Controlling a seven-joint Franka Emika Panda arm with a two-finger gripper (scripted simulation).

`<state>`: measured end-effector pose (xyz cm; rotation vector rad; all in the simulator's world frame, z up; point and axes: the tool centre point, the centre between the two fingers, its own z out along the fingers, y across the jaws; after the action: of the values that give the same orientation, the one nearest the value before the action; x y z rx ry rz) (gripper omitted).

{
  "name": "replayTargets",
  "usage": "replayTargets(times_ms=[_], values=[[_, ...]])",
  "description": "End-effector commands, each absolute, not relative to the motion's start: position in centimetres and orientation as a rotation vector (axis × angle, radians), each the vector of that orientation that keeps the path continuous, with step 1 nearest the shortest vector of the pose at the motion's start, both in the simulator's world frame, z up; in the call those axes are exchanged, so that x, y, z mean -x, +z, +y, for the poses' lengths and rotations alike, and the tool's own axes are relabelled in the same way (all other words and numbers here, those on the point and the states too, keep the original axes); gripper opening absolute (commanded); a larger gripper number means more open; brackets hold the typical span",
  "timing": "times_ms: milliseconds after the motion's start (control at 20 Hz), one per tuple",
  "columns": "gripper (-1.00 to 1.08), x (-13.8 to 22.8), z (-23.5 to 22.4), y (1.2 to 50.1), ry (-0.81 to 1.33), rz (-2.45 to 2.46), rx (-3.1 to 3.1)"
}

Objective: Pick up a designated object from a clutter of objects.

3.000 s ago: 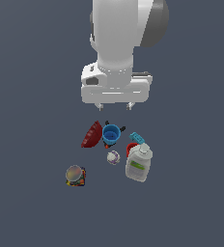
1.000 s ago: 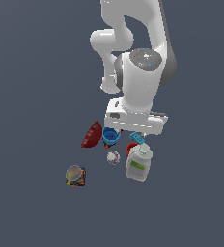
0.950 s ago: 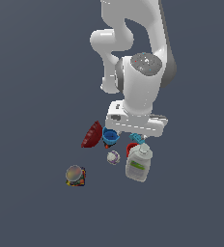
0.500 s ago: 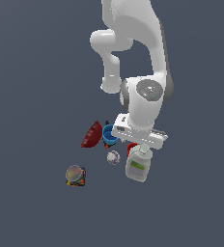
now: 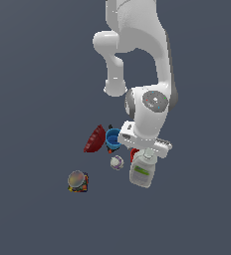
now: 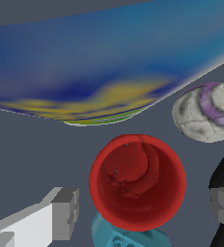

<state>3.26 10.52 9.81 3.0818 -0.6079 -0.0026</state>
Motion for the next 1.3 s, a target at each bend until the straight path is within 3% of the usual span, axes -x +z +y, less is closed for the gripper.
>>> replayTargets(times_ms=[0, 850, 900, 1250], values=[[1.00, -3.3, 10.5, 9.8, -0.002, -0.609, -3.082], [1.00, -3.3, 10.5, 4.7, 0.000, -0.615, -3.081], [-1.00, -3.3, 10.5, 4.7, 0.000, -0.615, -3.081], [-1.00, -3.3, 10.5, 4.7, 0.000, -0.615, -3.081]])
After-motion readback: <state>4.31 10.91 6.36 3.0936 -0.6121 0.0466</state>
